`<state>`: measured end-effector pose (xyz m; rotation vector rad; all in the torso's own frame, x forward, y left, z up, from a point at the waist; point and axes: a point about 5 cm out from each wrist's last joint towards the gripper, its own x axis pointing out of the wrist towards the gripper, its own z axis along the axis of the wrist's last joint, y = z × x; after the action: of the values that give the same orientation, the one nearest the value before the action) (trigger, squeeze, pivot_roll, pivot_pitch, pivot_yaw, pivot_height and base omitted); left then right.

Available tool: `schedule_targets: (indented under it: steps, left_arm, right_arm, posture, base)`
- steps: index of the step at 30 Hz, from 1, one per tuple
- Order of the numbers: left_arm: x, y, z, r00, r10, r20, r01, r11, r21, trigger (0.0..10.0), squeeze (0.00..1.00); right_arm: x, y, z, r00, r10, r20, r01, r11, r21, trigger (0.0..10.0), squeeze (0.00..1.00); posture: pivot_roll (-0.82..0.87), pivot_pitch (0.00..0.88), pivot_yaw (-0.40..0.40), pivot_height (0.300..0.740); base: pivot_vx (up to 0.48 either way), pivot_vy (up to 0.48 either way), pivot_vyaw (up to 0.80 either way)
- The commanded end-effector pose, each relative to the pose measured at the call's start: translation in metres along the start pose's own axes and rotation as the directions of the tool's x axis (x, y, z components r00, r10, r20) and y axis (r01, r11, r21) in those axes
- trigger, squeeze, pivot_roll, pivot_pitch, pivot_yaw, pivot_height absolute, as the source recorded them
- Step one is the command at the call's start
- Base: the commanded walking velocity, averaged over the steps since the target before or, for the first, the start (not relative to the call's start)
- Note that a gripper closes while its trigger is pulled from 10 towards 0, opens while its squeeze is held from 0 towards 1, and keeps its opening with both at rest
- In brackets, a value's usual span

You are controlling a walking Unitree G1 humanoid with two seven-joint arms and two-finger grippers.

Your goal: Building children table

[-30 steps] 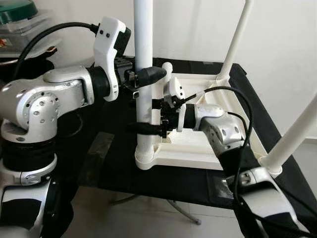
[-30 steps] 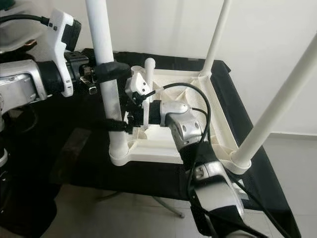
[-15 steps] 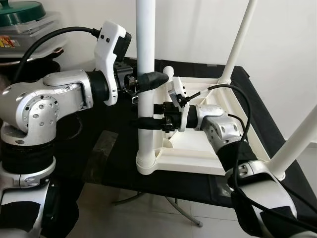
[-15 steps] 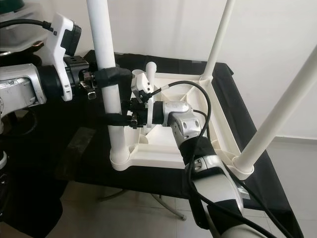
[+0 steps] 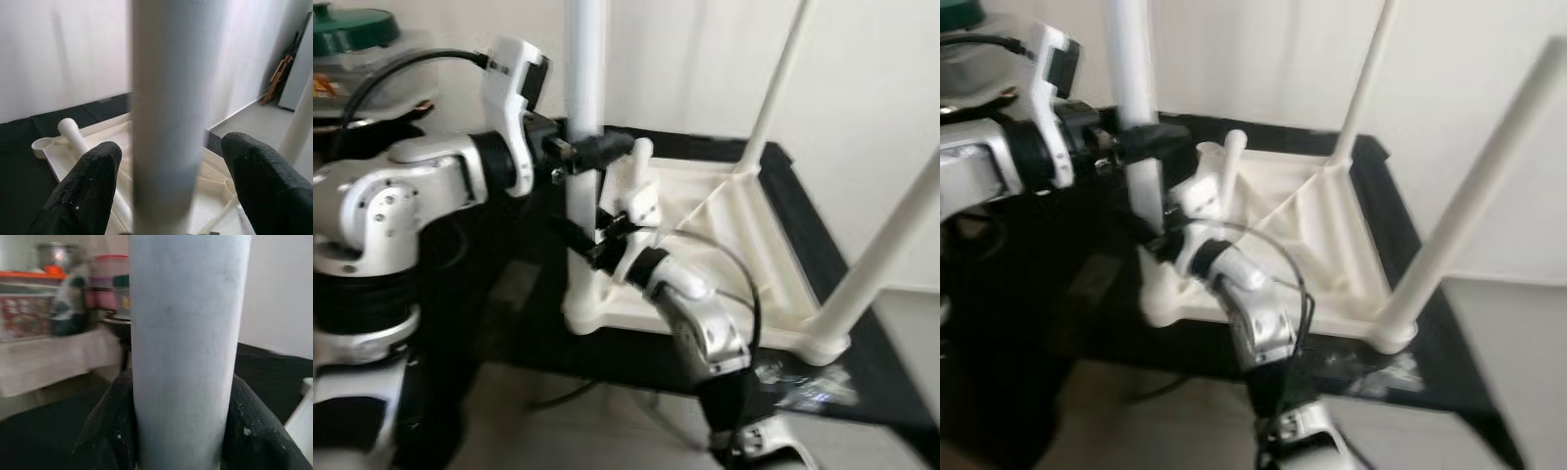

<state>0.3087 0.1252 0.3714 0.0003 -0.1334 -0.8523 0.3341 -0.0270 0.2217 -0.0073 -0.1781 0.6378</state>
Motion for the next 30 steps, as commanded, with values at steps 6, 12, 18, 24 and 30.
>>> schedule_targets:
  steps: [6,12,18,24,30]
  left_arm:
    - [0.016,-0.008,-0.011,1.0,-0.005,-0.017,0.005,1.0,0.009,10.0,0.0]
    - [0.015,-0.007,-0.014,1.0,0.013,-0.028,-0.013,1.0,0.016,10.0,0.0]
    - [0.012,-0.003,-0.017,0.997,0.063,-0.039,-0.061,0.997,0.044,10.0,0.0]
    - [0.004,0.012,-0.019,0.985,0.171,-0.032,-0.169,0.984,0.059,10.0,0.0]
    - [-0.002,0.015,-0.027,0.978,0.205,-0.044,-0.202,0.978,0.051,10.0,0.0]
  right_arm:
    - [0.004,0.006,-0.032,0.99,-0.061,-0.124,0.068,0.996,0.054,0.0,0.0]
    - [0.004,0.005,-0.026,0.991,-0.068,-0.113,0.074,0.996,0.046,0.0,0.0]
    - [0.0,0.009,-0.023,0.986,-0.113,-0.12,0.12,0.992,0.046,0.0,0.0]
    - [-0.001,0.006,-0.021,0.979,-0.157,-0.128,0.164,0.985,0.043,0.0,0.0]
    - [0.002,0.005,-0.02,0.979,-0.16,-0.125,0.167,0.985,0.051,9.3,0.0]
  posture:
    - [0.07,0.083,-0.059,0.74]
    - [0.07,0.083,-0.059,0.74]
    - [0.07,0.076,-0.054,0.74]
    - [0.07,0.072,-0.055,0.74]
    - [0.08,0.067,-0.056,0.74]
  base:
    - [0.0,0.0,0.0]
    - [0.0,0.0,0.0]
    - [0.0,0.0,0.0]
    - [0.0,0.0,0.0]
    - [0.0,0.0,0.0]
